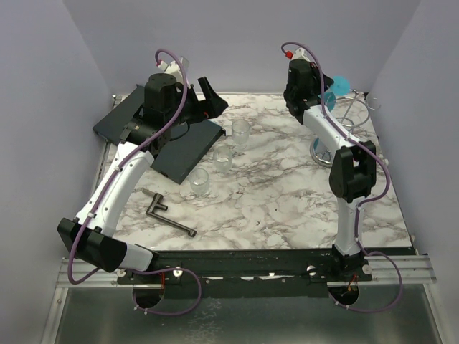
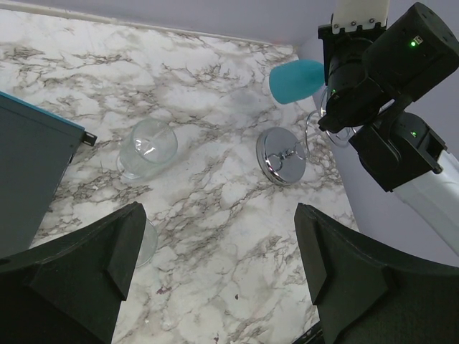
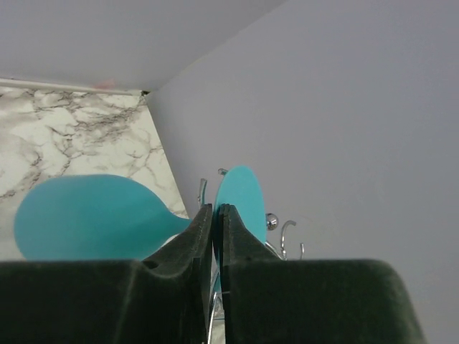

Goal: Take the wine glass off the wine glass rack

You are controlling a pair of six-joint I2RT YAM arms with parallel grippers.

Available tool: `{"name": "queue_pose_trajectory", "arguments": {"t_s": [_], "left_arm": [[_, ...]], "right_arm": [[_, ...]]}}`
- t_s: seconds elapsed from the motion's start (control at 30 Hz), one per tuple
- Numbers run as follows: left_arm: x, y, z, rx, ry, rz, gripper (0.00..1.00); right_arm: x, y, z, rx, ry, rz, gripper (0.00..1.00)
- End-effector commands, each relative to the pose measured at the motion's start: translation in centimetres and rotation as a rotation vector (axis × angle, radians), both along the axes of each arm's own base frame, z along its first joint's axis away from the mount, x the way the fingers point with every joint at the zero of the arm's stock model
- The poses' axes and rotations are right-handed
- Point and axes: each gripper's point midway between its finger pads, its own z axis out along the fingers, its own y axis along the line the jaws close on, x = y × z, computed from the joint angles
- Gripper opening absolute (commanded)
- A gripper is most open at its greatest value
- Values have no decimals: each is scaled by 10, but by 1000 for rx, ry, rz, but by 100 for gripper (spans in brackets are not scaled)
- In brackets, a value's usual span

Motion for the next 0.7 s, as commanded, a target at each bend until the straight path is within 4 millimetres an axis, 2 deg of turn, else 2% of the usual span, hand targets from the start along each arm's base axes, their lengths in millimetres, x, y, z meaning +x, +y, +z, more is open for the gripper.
{"name": "queue_pose_trajectory", "arguments": {"t_s": [0.0, 0.07, 0.67], "left_arm": [[-6, 2, 12, -24, -31, -10, 93], [-5, 3, 11, -24, -28, -8, 93], [-3, 4, 9, -25, -24, -6, 92]], "right_arm": [[-5, -8, 11, -14, -43, -40, 5], [-5, -9, 12, -29, -45, -46, 0], [8, -6, 17, -89, -73, -42, 0]]}}
